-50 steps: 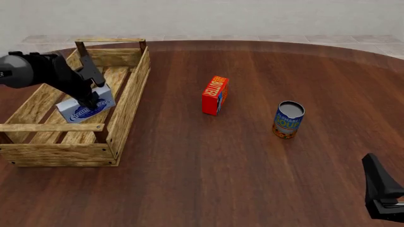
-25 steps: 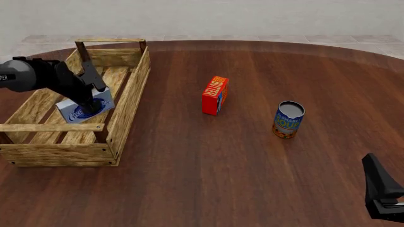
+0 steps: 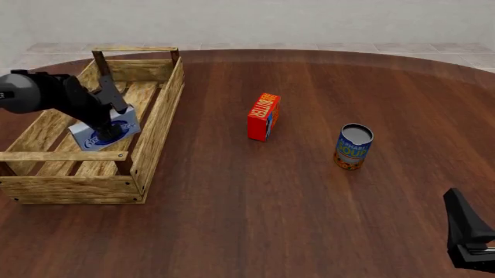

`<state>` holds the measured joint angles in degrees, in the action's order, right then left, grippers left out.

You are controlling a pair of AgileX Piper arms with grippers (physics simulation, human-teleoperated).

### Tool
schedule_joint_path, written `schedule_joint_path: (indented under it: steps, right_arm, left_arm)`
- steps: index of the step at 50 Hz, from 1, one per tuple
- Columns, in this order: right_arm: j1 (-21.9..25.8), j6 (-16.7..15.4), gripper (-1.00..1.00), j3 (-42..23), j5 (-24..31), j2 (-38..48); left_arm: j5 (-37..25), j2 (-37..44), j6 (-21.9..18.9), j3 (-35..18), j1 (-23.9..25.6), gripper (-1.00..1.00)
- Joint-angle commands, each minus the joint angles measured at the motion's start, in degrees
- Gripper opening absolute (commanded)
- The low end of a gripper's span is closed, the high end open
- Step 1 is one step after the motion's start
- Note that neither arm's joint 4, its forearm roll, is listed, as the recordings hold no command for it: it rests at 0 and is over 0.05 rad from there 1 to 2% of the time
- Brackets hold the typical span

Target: Pick up the cream cheese and put it in the tray.

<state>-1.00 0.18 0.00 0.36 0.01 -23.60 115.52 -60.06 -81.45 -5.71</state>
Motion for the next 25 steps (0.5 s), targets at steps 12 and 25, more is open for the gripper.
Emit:
schedule_joint_path:
  steps: [12,25]
  right_arm:
    - [0.0,-0.1,1.0,0.0,-0.1,0.0]
    - [0.0,0.1,1.0,0.0,-0.1,0.0]
  left_arm:
    - [-2.4,-3.8,-0.5,-0.1,-0.1,1.0]
    - [-5.1,-9.9,-1.0,1.3,1.2,1.0]
